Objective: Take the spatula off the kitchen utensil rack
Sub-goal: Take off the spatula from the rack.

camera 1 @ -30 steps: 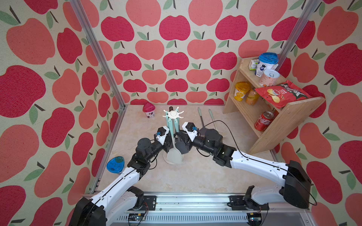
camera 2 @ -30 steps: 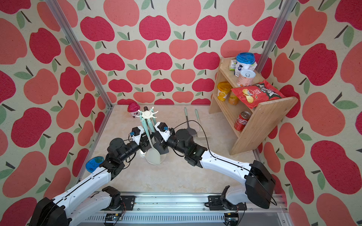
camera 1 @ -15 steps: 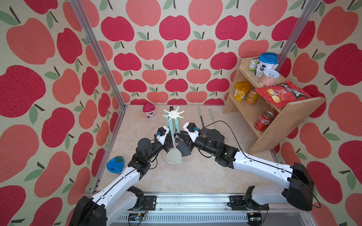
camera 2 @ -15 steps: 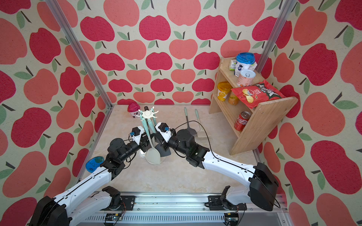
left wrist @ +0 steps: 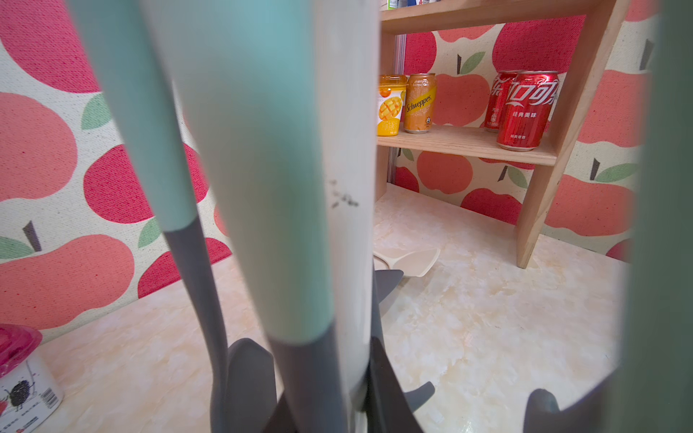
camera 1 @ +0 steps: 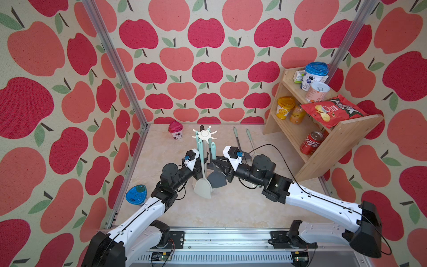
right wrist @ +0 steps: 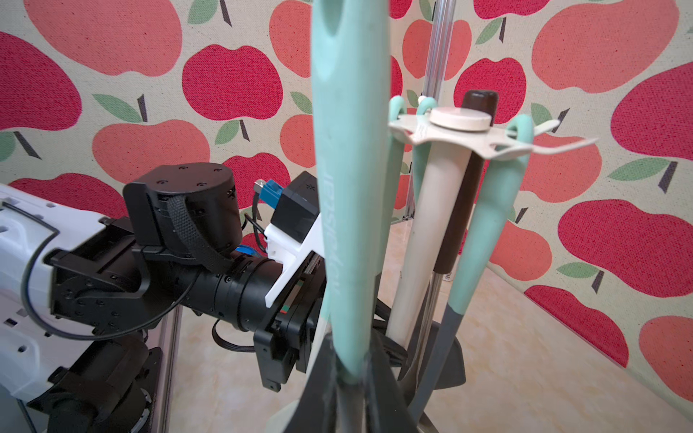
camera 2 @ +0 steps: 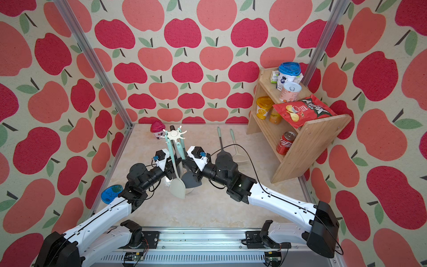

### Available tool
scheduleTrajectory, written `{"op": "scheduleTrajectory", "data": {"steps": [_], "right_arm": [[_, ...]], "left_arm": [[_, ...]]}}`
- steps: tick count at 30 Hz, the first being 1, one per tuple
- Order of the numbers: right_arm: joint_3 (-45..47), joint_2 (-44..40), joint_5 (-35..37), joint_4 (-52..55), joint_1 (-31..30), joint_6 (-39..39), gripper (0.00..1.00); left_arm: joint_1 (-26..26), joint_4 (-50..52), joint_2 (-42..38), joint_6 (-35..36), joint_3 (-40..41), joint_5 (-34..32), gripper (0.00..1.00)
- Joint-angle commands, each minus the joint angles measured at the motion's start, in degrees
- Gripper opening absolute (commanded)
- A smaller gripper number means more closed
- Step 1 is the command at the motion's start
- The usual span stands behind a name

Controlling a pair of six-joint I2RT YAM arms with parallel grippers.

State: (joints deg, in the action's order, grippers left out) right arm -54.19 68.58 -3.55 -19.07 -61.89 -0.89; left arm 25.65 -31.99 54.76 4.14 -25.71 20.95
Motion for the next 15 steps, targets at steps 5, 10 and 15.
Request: {"op": "scheduleTrajectory", "data": {"steps": [5,10,15], "right_arm": [[-1.99,-2.48,-1.60,3.71,-1.25,-0.69,0.00],[-3.55,-4.04,-1.15,6.42,-1.36,-1.13,0.00],[-5.48,-5.98,1.23,10.52,-1.29,-0.92,0.00]], "left_arm": [[-0.67,11.93,0.44,2.51,3.69,-4.16,0.00],[-0.86,11.79,0.10,2.40,4.05,-4.43,0.00],[-1.04,11.36,-0.49,2.20,4.44,-4.25,0.00]]}}
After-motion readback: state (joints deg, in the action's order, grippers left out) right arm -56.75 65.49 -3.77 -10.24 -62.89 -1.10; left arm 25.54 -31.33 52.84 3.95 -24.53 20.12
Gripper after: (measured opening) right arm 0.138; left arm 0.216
